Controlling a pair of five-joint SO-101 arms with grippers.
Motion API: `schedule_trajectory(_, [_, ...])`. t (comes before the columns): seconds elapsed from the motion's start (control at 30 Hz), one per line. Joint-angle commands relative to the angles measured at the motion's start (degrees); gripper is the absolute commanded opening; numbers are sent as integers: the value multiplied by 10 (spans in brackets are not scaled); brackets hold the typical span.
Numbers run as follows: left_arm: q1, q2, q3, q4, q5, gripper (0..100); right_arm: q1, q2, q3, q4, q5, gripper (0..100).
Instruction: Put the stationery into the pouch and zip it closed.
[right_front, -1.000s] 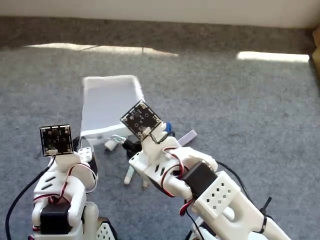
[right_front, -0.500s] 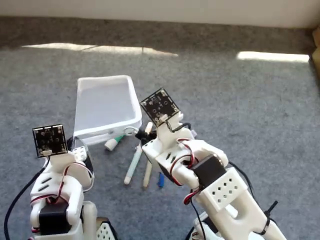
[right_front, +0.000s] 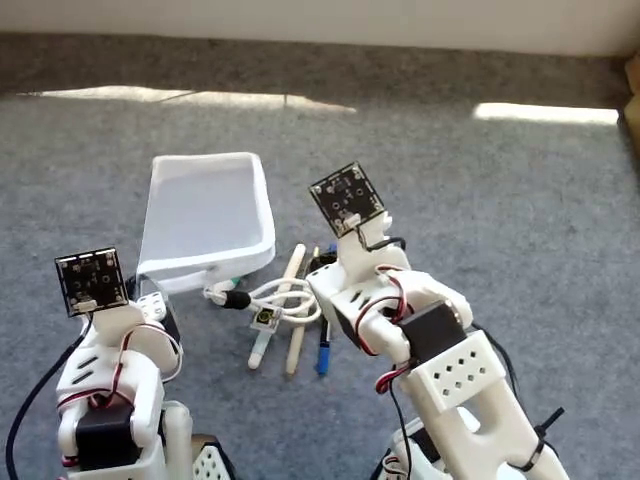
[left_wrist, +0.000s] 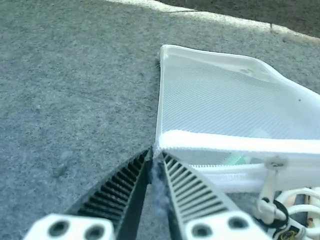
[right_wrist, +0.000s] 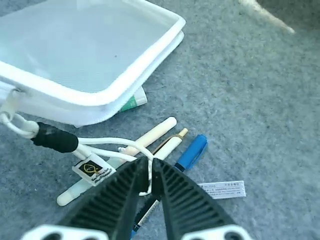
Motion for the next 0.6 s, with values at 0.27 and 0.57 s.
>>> schedule_trajectory(0.27, [-6, -8, -20, -14, 5, 7, -179, 1, -12, 22, -49, 183])
schedule_trajectory(0.57, [-6, -8, -19, -14, 5, 7, -246, 2, 83, -117, -18, 215])
